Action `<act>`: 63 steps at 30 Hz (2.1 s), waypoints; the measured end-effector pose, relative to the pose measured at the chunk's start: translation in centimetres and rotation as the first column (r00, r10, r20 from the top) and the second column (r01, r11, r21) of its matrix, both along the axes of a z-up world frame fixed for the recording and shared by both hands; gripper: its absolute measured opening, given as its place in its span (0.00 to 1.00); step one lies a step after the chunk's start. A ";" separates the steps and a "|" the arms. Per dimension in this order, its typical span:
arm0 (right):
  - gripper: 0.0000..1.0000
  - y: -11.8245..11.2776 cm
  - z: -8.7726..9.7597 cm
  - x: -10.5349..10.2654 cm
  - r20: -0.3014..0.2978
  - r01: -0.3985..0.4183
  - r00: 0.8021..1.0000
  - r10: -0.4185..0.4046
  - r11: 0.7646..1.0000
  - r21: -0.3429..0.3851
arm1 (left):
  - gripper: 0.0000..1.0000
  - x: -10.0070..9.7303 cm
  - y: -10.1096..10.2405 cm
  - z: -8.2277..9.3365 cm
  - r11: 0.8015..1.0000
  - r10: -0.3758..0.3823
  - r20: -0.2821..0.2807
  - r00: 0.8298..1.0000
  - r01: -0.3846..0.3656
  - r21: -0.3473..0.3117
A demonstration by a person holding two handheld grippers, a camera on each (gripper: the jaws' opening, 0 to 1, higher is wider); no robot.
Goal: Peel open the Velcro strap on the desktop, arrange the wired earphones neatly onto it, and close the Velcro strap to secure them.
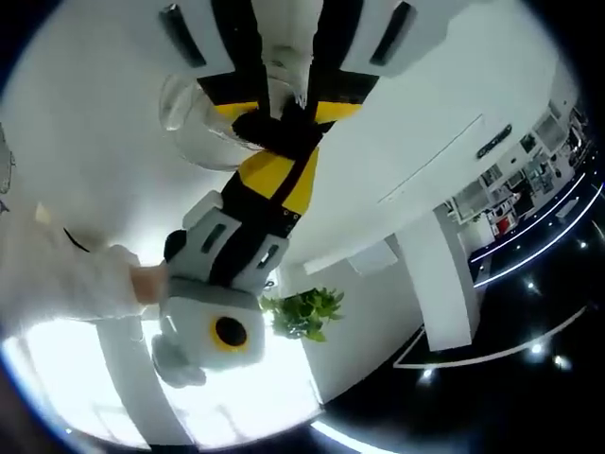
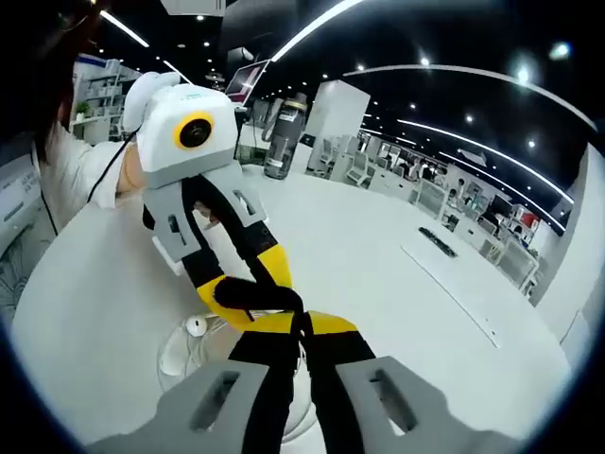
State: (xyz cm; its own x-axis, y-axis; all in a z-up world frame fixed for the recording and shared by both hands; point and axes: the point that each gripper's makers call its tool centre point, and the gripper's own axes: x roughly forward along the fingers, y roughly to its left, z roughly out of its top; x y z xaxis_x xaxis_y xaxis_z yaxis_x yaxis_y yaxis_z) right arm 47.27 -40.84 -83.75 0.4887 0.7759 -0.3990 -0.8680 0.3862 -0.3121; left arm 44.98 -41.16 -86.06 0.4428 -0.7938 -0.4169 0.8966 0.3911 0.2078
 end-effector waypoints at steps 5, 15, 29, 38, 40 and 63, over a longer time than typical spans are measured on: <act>0.05 -0.4 -0.1 0.3 -0.051 0.038 0.998 -0.036 0.999 0.033 | 0.20 0.8 0.5 0.2 0.999 -0.040 0.011 0.999 0.040 0.015; 0.05 -1.1 -0.4 0.9 -0.131 0.092 0.988 -0.079 0.991 0.097 | 0.19 2.6 1.6 -0.2 0.998 -0.036 -0.008 0.999 0.036 0.058; 0.05 -0.5 0.2 0.2 -0.137 0.067 0.989 -0.049 0.990 0.126 | 0.18 2.7 1.0 -0.7 0.998 -0.015 -0.042 0.999 0.018 0.054; 0.05 -0.6 0.1 0.2 -0.136 0.071 0.989 -0.055 0.990 0.122 | 0.14 0.4 0.0 -1.6 0.999 -0.022 -0.122 0.992 0.025 0.023; 0.05 -0.5 -0.1 0.7 -0.133 0.082 0.989 -0.067 0.990 0.114 | 0.14 0.5 0.1 -1.5 0.999 -0.021 -0.124 0.992 0.025 0.027; 0.04 -0.5 -3.4 1.7 -0.305 0.119 0.945 -0.120 0.993 -0.020 | 0.14 -0.2 0.4 -1.5 0.998 -0.011 -0.102 0.995 0.017 0.063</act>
State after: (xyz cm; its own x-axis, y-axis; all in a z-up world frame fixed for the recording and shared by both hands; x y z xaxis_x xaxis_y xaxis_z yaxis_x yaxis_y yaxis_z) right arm 49.01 -41.32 -87.14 0.4325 0.7184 -0.5448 -0.8692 0.4928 -0.0402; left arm 44.79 -40.76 -87.57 0.3844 -0.7698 -0.5096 0.9197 0.3671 0.1393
